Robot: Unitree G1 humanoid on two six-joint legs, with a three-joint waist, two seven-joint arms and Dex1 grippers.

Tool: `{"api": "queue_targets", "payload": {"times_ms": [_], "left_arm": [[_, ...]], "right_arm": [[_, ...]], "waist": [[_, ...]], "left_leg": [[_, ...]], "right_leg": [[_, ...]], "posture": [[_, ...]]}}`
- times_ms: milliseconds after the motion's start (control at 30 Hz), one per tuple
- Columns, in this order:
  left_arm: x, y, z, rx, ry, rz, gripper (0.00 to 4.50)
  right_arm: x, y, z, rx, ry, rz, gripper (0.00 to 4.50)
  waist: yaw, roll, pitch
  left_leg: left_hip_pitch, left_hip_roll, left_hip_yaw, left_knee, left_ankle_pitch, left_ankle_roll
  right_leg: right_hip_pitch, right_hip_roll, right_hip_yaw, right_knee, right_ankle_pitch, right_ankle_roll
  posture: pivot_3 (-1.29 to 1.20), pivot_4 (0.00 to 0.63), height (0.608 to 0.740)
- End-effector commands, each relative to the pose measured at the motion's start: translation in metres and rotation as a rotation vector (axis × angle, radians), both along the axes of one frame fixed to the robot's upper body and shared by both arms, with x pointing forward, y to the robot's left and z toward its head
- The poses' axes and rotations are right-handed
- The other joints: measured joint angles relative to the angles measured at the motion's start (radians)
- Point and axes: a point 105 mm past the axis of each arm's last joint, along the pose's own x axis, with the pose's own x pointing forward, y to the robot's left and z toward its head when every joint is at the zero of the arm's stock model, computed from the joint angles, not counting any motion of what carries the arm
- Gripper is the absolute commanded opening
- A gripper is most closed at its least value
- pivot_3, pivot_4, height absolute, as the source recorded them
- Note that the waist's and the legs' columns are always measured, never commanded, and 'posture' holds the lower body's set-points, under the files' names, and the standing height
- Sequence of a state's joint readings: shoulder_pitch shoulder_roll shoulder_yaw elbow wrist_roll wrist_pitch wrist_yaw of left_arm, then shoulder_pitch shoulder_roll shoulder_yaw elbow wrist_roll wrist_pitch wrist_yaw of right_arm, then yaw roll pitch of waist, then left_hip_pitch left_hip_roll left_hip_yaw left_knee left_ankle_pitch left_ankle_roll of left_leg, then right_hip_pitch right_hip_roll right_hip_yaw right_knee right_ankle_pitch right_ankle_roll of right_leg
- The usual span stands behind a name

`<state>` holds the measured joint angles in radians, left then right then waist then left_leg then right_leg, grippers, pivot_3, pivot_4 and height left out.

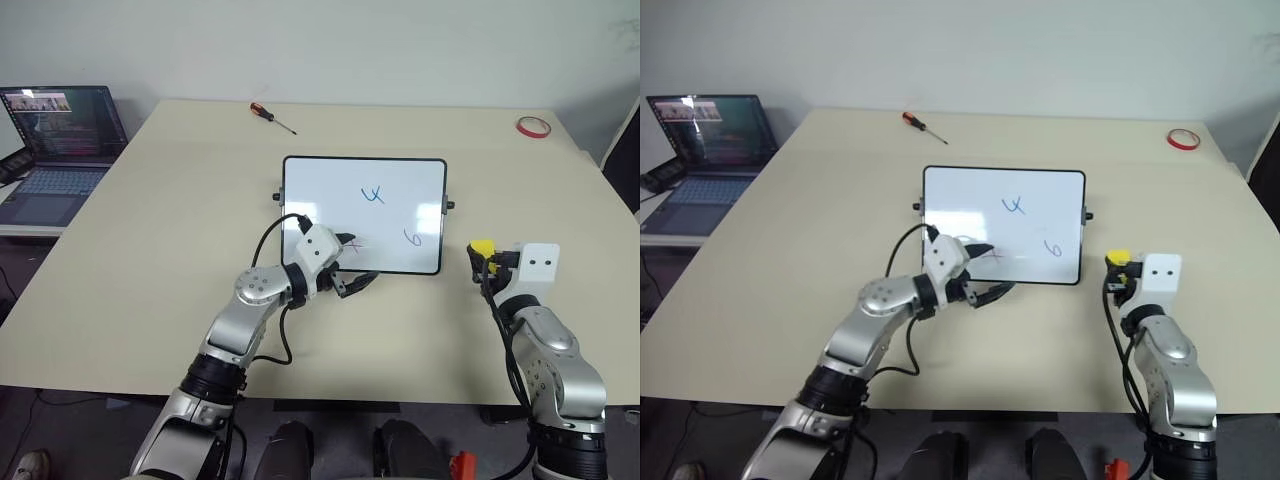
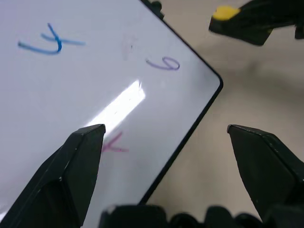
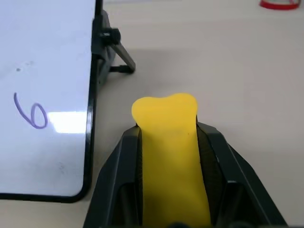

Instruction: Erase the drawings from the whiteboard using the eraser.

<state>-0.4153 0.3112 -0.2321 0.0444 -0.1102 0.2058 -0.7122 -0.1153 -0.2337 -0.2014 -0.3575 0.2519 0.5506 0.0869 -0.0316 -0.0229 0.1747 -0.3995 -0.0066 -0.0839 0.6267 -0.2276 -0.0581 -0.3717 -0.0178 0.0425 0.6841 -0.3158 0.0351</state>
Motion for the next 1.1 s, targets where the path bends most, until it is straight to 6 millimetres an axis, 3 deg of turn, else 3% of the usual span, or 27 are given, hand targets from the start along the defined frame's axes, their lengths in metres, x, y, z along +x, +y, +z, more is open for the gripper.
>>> {"api": "queue_targets", "payload": {"times_ms": [33,233,567,867,1100], "left_arm": [[-0.002,0.000,0.015,-0.019,-0.079,0.005,4.50],[0.000,0.002,0.014,-0.032,-0.083,0.020,4.50],[0.006,0.007,0.017,-0.025,-0.099,0.037,4.50],[0.004,0.014,0.016,-0.024,-0.103,0.062,4.50],[0.006,0.016,0.021,-0.028,-0.120,0.080,4.50]], "right_arm": [[0.001,0.012,0.030,-0.057,-0.125,0.047,1.21],[0.006,0.036,0.050,-0.152,-0.228,0.162,1.21],[0.033,0.075,0.037,-0.183,-0.205,0.350,1.21],[0.059,0.085,0.021,-0.256,-0.125,0.387,1.21],[0.062,0.090,0.014,-0.291,-0.097,0.425,1.21]], "waist": [[0.000,0.000,0.000],[0.000,0.000,0.000],[-0.001,0.000,0.000],[-0.003,0.000,0.000],[-0.003,0.000,0.000]], "left_leg": [[0.000,0.000,0.000,0.000,0.000,0.000],[0.000,0.000,0.000,0.000,0.000,0.000],[0.000,0.000,0.000,0.001,0.000,0.000],[0.001,0.000,0.001,0.001,0.000,0.000],[0.002,0.000,0.001,0.003,0.000,0.000]], "right_leg": [[0.000,0.000,0.000,0.000,0.000,0.000],[0.000,0.000,0.000,0.000,0.000,0.000],[0.000,0.000,0.000,0.001,0.000,0.000],[-0.001,0.000,0.000,0.004,0.000,0.000],[0.000,0.000,0.001,0.007,0.000,0.000]], "posture": [[0.00,0.150,0.740],[0.00,0.150,0.740],[0.00,0.150,0.740],[0.00,0.150,0.740],[0.00,0.150,0.740]]}}
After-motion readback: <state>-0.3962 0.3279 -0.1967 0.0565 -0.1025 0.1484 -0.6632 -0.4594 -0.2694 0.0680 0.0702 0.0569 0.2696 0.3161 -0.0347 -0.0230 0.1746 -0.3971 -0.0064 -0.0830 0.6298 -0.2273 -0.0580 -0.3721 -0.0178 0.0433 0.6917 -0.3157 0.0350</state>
